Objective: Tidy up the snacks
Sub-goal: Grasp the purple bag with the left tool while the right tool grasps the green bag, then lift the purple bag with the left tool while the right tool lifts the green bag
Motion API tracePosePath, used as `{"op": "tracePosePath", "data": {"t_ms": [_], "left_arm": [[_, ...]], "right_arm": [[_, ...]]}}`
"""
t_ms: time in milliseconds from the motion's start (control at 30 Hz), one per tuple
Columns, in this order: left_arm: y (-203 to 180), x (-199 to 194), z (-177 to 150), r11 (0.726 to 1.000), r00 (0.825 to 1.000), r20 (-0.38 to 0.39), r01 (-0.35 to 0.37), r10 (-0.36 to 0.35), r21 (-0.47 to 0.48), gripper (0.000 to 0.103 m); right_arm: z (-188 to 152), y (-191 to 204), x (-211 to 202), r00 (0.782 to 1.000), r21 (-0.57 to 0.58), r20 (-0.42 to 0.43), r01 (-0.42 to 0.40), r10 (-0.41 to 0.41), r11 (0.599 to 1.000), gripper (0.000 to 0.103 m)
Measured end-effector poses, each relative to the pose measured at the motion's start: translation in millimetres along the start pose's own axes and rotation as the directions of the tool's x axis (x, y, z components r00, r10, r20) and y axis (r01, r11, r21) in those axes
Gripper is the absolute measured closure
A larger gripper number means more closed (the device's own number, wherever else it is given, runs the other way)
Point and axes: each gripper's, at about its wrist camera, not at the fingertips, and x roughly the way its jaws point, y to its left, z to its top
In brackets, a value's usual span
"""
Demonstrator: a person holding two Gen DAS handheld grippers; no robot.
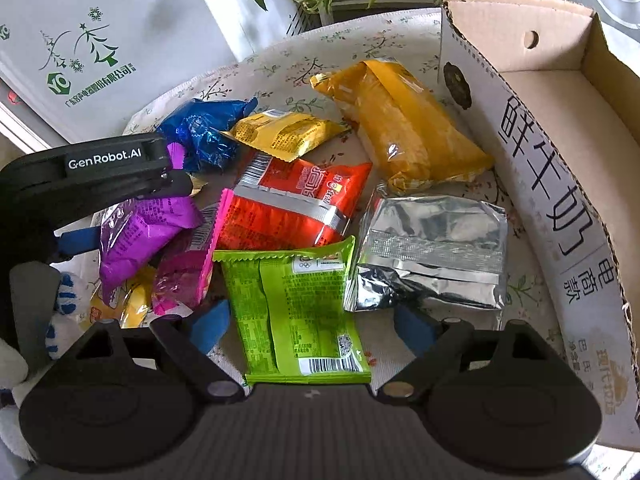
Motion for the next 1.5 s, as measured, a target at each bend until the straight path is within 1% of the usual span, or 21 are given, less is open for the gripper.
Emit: {"op": "tracePosePath", "data": {"t_ms": [133, 167, 233, 433, 567, 633, 733, 933, 967, 1000, 1067, 1133, 1267, 1333, 1400, 1500], "left_arm": [[1.5, -6.1, -2.5, 1.000, 1.000, 0.009, 0.026, -0.026, 0.003, 0.022], [2.0, -7.4, -3.2, 1.000, 0.999, 0.012, 0.029, -0.029, 0.006, 0.022], [3.3, -10.7, -5.2, 0.999, 0.999, 0.018, 0.031, -0.032, 0.006, 0.023], [10.7, -22.5, -10.4, 0.998, 0.998, 0.026, 0.056, -0.056, -0.021, 0.023], [14.4, -31.3, -12.8, 0.998, 0.997, 0.044, 0.064, -0.063, -0.018, 0.023], [16.6, -33.0, -14.3, 0.998, 0.997, 0.048, 0.061, -0.060, -0.018, 0.026], [21.1, -33.1, -16.0, 0.996, 0.997, 0.035, 0.075, -0.074, -0.039, 0.029], [21.1, -31.8, -19.2, 0.996, 0.996, 0.036, 0.080, -0.079, -0.028, 0.030], [21.6, -30.1, -19.9, 0.997, 0.997, 0.037, 0.075, -0.074, -0.034, 0.029], [21.4, -28.6, -20.4, 0.997, 0.997, 0.034, 0.070, -0.069, -0.034, 0.025], [19.5, -26.4, -21.0, 0.998, 0.998, 0.028, 0.058, -0.057, -0.023, 0.022], [16.5, -24.6, -21.9, 0.999, 0.999, 0.018, 0.045, -0.045, -0.012, 0.015], [16.8, -22.5, -24.7, 0.999, 0.999, -0.002, 0.036, -0.036, -0.012, 0.014], [17.4, -22.1, -24.9, 0.999, 0.999, -0.009, 0.034, -0.034, -0.008, 0.012], [19.1, -22.1, -25.0, 0.999, 0.999, -0.008, 0.041, -0.041, -0.015, 0.013], [19.6, -25.2, -26.7, 0.999, 0.999, 0.002, 0.049, -0.049, -0.007, 0.023]], "right_arm": [[1.0, 0.5, 0.3, 1.000, -0.013, 0.012, 0.002, -0.001, 1.000, 0.025], [1.1, -0.4, -0.5, 1.000, -0.012, 0.012, -0.002, 0.003, 1.000, 0.027], [1.1, -0.7, -2.5, 1.000, -0.020, 0.015, -0.013, 0.013, 1.000, 0.039], [-0.6, -3.4, -5.4, 0.999, -0.021, 0.005, -0.040, 0.040, 0.999, 0.044], [-2.2, -4.4, -12.8, 0.998, -0.027, 0.013, -0.059, 0.060, 0.998, 0.044], [-3.0, -5.6, -16.3, 0.998, -0.028, 0.016, -0.067, 0.068, 0.997, 0.045], [-3.6, -5.9, -20.1, 0.997, -0.031, 0.022, -0.077, 0.078, 0.997, 0.046], [-3.2, -7.2, -20.0, 0.997, -0.021, 0.017, -0.076, 0.077, 0.997, 0.046], [-3.6, -7.6, -19.2, 0.997, -0.020, 0.015, -0.072, 0.072, 0.997, 0.046], [-3.7, -7.8, -18.2, 0.998, -0.016, 0.012, -0.067, 0.067, 0.998, 0.046], [-3.6, -8.4, -16.1, 0.998, -0.007, -0.002, -0.069, 0.069, 0.998, 0.045], [-4.3, -8.1, -13.2, 0.997, 0.003, -0.021, -0.075, 0.075, 0.997, 0.043], [-6.7, -6.0, -8.7, 0.996, -0.002, -0.050, -0.077, 0.077, 0.997, 0.042], [-7.4, -5.0, -7.4, 0.995, -0.003, -0.055, -0.080, 0.079, 0.997, 0.037], [-7.1, -2.2, -6.6, 0.996, -0.015, -0.055, -0.077, 0.076, 0.997, 0.037], [-7.8, 0.8, -5.8, 0.996, -0.037, -0.054, -0.069, 0.067, 0.997, 0.038]]}}
